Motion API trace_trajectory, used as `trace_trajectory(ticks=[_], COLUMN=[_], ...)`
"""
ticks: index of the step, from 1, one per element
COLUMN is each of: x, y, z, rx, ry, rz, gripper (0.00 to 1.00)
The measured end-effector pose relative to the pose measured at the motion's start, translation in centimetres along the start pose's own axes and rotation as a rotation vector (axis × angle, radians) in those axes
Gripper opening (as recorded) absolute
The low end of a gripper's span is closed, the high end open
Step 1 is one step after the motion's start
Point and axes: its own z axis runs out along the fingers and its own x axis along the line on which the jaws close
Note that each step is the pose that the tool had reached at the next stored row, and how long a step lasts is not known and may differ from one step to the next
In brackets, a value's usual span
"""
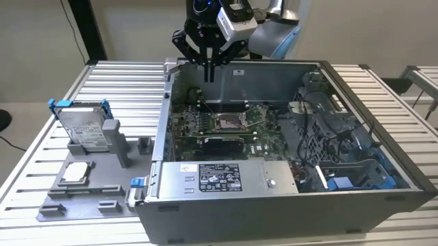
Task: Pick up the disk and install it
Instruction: 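Reach for the disk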
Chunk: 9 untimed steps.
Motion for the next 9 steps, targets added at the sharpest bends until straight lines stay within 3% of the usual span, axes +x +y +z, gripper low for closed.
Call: trace_trajectory(ticks=[9], x=[0.0], y=[0.0], z=[0.0], rx=[-0.0001], ry=[-0.0005], rz=[0.0], gripper=[0.0])
